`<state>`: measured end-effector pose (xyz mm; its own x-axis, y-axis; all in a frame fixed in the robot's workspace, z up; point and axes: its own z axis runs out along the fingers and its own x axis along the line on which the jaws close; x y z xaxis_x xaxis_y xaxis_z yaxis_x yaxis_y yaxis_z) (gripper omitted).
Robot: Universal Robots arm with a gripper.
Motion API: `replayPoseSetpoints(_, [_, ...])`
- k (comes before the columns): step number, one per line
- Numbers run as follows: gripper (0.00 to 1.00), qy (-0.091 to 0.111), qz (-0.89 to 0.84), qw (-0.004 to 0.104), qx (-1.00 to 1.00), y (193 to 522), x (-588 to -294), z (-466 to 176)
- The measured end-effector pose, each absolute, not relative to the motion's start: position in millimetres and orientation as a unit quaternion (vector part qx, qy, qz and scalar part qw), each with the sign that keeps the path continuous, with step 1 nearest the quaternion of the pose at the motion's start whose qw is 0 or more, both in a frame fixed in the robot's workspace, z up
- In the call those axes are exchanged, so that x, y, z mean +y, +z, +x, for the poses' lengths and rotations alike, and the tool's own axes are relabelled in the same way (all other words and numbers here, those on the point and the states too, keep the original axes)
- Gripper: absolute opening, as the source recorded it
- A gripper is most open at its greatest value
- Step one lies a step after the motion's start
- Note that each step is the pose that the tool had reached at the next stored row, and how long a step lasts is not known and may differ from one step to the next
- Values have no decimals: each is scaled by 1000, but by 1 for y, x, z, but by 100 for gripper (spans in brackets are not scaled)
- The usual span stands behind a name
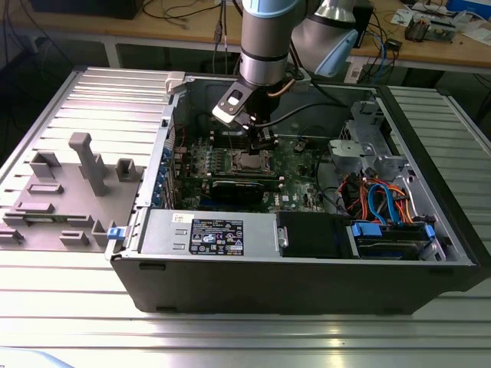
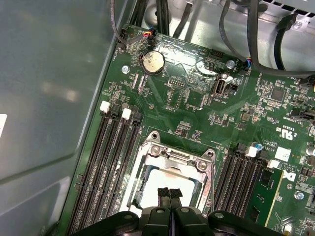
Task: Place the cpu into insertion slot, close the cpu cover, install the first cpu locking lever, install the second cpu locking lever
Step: 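Install the first cpu locking lever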
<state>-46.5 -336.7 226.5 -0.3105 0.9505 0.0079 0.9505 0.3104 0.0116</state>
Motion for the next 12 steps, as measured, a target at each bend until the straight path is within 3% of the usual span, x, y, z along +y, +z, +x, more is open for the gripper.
replayPoseSetpoints(12, [11,7,508,0,861,227,-337,-46])
